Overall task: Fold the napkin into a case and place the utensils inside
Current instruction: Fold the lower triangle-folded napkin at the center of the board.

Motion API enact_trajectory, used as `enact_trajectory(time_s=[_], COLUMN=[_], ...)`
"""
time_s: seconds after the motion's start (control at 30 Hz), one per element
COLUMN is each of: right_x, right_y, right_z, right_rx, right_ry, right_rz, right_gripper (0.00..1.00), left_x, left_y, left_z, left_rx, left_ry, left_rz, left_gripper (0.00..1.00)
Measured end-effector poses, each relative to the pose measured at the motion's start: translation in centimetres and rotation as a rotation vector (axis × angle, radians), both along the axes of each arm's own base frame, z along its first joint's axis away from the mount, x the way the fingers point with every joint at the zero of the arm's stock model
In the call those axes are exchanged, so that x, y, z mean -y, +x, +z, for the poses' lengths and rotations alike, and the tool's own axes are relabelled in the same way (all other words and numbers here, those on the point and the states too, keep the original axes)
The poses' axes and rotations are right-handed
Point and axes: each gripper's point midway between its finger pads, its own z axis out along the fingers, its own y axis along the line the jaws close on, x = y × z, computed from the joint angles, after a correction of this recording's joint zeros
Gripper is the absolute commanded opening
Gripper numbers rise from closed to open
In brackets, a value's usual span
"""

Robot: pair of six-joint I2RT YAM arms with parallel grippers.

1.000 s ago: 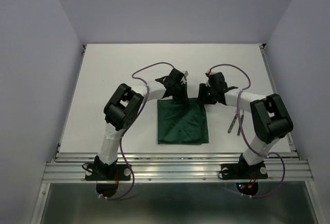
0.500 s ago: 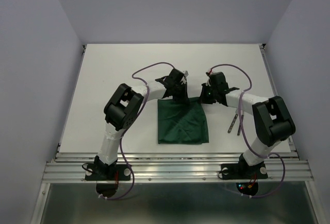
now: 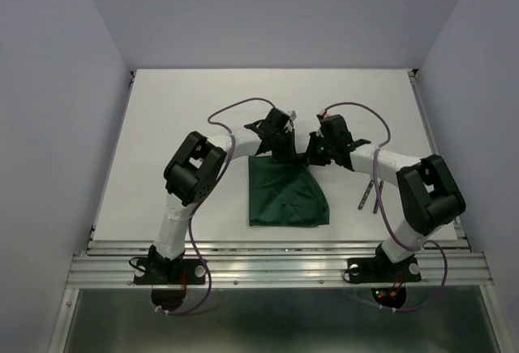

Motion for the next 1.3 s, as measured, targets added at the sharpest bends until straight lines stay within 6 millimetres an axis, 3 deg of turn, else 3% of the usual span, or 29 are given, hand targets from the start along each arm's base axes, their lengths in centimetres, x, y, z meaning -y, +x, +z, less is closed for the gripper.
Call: enact_trajectory(time_s=[0.27, 0.47, 0.93, 1.13, 1.23, 1.3], right_x=[-1.6, -1.3, -1.5, -1.8, -2.2, -2.6], right_y=[-0.2, 0.2, 2.1, 2.0, 2.2, 2.4], right_z=[0.3, -0.7, -0.6, -0.5, -0.3, -0.3], right_rx=[-0.03, -0.064, -0.063, -0.066, -0.065, -0.063], right_ry=[0.044, 0.042, 0.037, 0.04, 0.042, 0.043], right_rz=[-0.03, -0.098, -0.186, -0.187, -0.188, -0.187], right_gripper=[0.01, 0.01, 0.01, 0.01, 0.01, 0.01], left_x=[0.0, -0.3, -4.4, -6.7, -7.0, -6.9], left_y=[0.1, 0.3, -1.2, -2.1, -2.4, -2.1], left_z=[0.0, 0.1, 3.5, 1.2, -0.3, -0.2], left_rx=[0.002, 0.013, 0.073, 0.041, 0.012, 0.023], left_ry=[0.0, 0.007, 0.071, 0.135, 0.149, 0.141], left_rz=[0.005, 0.015, 0.069, 0.095, 0.098, 0.1], left_gripper=[0.0, 0.0, 0.0, 0.0, 0.0, 0.0])
